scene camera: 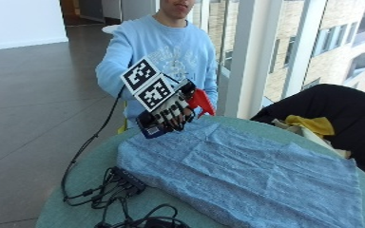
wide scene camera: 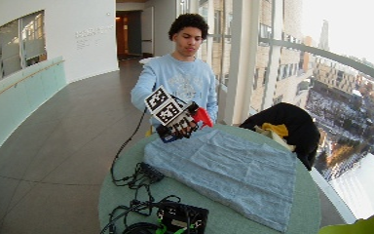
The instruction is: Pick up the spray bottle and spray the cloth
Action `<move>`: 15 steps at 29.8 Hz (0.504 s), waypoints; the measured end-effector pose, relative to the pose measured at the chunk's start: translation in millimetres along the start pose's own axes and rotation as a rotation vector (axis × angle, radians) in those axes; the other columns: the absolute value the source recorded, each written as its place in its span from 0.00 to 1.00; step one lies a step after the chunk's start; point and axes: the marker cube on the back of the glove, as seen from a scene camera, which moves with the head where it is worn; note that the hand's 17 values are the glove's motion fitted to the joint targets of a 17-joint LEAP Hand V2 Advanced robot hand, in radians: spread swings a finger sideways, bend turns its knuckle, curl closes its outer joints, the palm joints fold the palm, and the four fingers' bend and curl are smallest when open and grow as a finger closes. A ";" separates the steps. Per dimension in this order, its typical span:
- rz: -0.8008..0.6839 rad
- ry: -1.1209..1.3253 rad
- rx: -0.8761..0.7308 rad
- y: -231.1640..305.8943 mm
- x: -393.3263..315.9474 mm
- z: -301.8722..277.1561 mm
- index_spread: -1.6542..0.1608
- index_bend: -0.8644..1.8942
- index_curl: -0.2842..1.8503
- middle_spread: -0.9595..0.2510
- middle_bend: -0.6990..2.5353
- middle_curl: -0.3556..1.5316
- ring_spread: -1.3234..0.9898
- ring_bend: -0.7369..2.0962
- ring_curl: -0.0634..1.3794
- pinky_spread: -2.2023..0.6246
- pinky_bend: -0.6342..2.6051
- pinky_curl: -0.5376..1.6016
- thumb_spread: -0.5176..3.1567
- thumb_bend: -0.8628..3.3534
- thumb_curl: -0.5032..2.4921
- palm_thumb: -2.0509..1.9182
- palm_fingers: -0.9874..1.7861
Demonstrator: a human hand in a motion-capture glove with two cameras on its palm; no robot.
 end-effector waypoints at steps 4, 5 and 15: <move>0.001 0.002 -0.002 0.1 0.6 -0.7 0.81 0.37 0.32 0.72 0.38 0.45 0.55 0.46 0.32 0.79 0.29 0.43 0.37 0.20 0.37 0.74 0.80; 0.002 0.003 -0.001 0.4 0.7 -1.1 0.81 0.37 0.32 0.72 0.38 0.45 0.55 0.46 0.32 0.79 0.29 0.43 0.37 0.20 0.37 0.74 0.80; 0.005 0.001 0.000 1.8 0.6 -3.4 0.81 0.37 0.32 0.72 0.38 0.45 0.55 0.46 0.32 0.79 0.28 0.43 0.37 0.20 0.36 0.74 0.80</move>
